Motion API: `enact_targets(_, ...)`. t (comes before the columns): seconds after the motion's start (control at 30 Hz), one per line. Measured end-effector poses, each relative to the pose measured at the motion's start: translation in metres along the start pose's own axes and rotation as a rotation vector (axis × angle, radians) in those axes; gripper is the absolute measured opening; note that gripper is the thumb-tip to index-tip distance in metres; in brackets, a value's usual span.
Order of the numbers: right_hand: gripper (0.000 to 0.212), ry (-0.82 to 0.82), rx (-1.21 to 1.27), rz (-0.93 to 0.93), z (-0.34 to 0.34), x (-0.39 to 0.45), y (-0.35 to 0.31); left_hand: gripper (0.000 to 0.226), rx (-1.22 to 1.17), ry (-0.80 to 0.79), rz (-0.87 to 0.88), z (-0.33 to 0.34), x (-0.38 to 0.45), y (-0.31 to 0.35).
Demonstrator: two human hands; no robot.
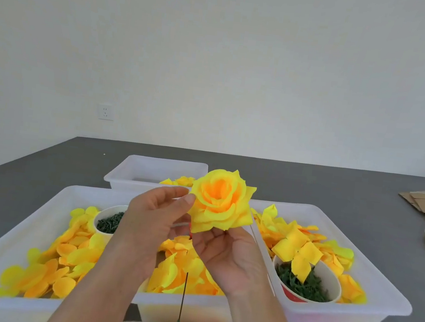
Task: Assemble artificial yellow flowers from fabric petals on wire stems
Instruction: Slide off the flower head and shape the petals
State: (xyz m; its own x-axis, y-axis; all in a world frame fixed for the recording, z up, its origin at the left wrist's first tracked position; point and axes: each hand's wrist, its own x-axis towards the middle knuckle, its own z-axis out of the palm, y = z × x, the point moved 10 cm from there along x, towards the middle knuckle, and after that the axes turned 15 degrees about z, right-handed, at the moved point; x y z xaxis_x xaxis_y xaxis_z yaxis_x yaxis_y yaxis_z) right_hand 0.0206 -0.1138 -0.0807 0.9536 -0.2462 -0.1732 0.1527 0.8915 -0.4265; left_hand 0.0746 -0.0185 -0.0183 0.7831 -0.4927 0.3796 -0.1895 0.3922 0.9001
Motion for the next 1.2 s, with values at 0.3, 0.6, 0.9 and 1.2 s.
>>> enact_targets(0.3,0.023,-0.145,-0.121,0.063,-0.004,0.009,0.002,0.016,-0.119,-0.021,-0.056,0.002,0.018,-0.011)
enact_targets(0.6,0.050,-0.256,-0.302,0.009,-0.004,0.013,-0.003,0.013,-0.129,-0.041,-0.032,0.002,0.025,-0.020)
enact_targets(0.9,0.056,-0.253,-0.336,0.013,-0.009,0.018,-0.004,0.018,-0.156,-0.073,-0.019,0.003,0.027,-0.032)
enact_targets(1.2,0.075,-0.130,-0.205,0.048,-0.024,0.027,-0.002,0.034,-0.301,-0.070,-0.102,0.005,0.028,-0.051)
